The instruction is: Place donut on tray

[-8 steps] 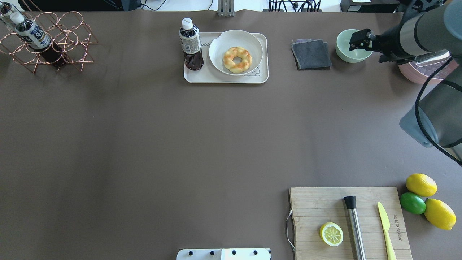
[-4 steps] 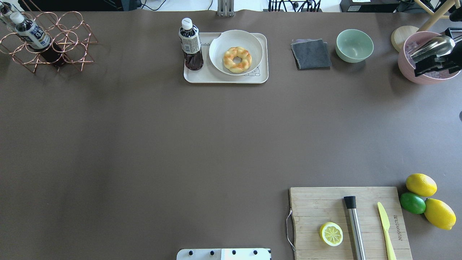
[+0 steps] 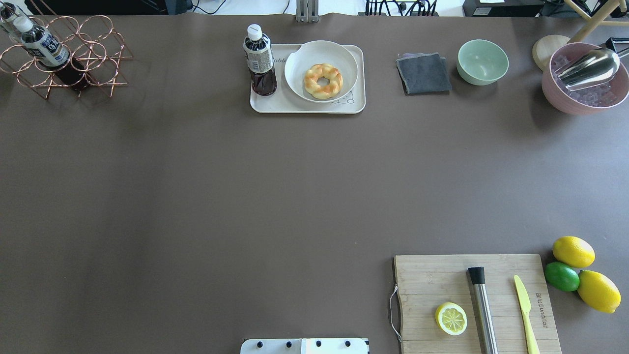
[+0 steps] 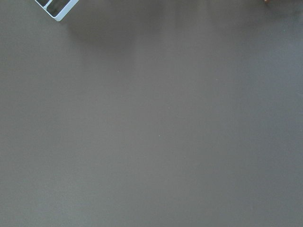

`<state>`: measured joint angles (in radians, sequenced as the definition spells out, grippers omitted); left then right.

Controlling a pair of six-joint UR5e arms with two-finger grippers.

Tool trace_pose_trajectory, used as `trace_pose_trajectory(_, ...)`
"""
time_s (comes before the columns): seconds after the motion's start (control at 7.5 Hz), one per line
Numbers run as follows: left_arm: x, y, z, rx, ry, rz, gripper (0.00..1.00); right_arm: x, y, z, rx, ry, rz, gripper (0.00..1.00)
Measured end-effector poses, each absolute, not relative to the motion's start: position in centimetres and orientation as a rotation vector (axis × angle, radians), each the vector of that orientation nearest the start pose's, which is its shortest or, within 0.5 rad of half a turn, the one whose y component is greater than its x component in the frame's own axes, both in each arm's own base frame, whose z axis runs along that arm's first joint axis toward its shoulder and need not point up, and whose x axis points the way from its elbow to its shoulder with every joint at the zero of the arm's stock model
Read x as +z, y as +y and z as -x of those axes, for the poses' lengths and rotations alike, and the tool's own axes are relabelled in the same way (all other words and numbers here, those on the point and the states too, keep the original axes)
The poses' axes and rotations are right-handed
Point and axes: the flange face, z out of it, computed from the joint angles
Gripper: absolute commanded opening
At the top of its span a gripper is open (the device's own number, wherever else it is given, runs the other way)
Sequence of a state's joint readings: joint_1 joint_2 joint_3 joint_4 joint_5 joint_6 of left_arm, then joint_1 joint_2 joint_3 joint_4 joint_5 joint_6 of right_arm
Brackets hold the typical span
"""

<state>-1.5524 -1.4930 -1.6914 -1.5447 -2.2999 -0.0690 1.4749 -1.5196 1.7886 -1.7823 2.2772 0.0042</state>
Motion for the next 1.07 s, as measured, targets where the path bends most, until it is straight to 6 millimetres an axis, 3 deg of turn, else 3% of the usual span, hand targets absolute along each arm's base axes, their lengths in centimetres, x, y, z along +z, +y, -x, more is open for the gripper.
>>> trace_pose_trajectory(0.27, 64.7, -45.6, 5.9, -0.046, 0.728, 0.025, 0.98, 59.2, -49.0, -4.2, -0.095, -0.756, 0.028, 1.0)
trace_pose_trajectory(0.53, 65.4, -45.1, 6.0, -0.053, 0.728, 0.04, 0.98, 61.6, -47.1, -4.7, -0.067, -0.791, 0.071, 1.0)
trace_pose_trajectory(1.07, 67.0, -43.4, 6.1, -0.068, 0.726, 0.074, 0.98, 63.4, -45.7, -5.1, -0.038, -0.804, 0.107, 1.0)
